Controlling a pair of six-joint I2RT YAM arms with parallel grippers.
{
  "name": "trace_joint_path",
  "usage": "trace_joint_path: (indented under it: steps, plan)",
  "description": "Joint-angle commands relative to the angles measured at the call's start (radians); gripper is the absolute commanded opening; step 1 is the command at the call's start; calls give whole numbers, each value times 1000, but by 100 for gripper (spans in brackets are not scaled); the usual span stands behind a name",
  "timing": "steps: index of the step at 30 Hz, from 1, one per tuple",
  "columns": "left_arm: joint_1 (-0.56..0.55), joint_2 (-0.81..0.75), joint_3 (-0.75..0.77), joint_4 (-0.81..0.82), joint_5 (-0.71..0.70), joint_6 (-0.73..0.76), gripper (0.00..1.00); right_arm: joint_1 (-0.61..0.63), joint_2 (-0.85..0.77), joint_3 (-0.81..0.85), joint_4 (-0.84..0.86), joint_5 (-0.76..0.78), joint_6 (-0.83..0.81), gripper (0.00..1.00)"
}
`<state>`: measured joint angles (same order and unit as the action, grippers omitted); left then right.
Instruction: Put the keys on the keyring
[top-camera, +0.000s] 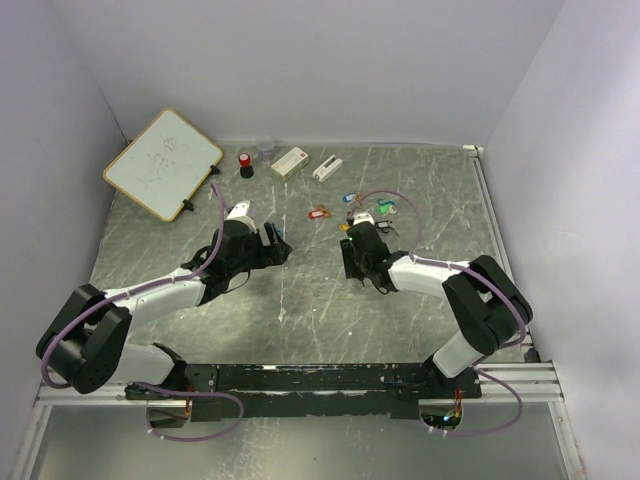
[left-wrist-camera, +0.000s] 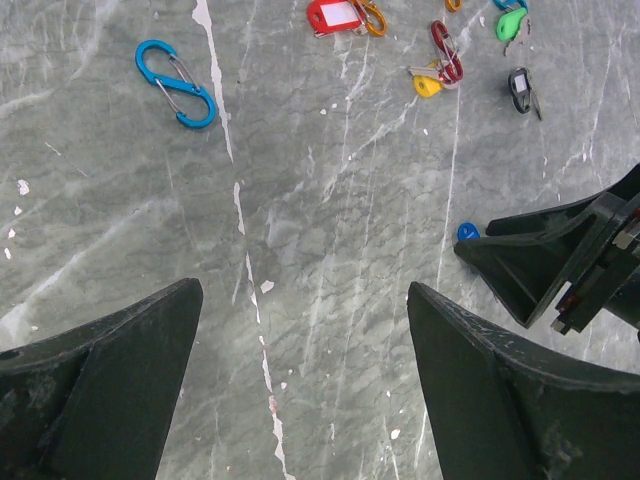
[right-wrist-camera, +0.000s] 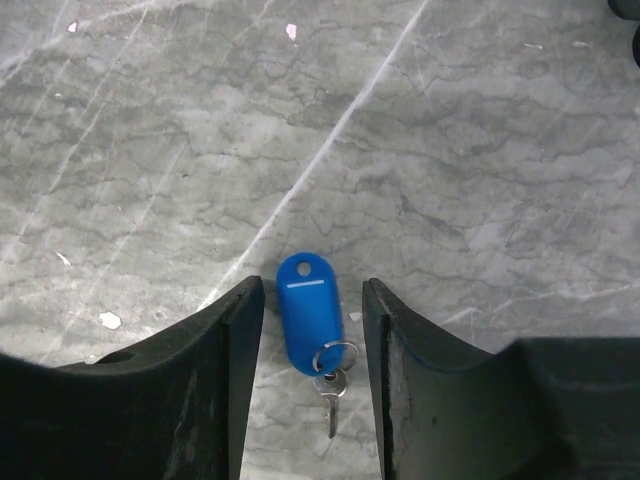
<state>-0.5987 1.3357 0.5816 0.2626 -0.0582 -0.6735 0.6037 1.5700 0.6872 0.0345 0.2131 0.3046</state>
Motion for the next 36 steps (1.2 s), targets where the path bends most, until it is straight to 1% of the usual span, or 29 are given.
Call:
trace_joint_path:
  steps: [1, 3, 11, 17, 21, 31, 36]
  plan:
    - [7, -13, 15, 28, 8, -1, 95, 25, 32, 29, -62, 47, 6, 42]
    - [7, -13, 15, 27, 8, 0, 95, 32, 37, 34, -75, 47, 12, 39]
    - [7, -13, 15, 28, 10, 0, 95, 38, 56, 51, -141, 59, 50, 37]
    - [7, -10, 14, 32, 13, -2, 95, 38, 68, 59, -158, 62, 59, 25]
    - [8, -9, 14, 32, 10, -2, 95, 38, 75, 72, -150, 78, 52, 21]
    - [7, 1, 25, 22, 10, 1, 95, 39, 46, 145, -132, 117, 17, 16]
    - [7, -10, 24, 16, -1, 3, 95, 38, 30, 189, -133, 120, 10, 16]
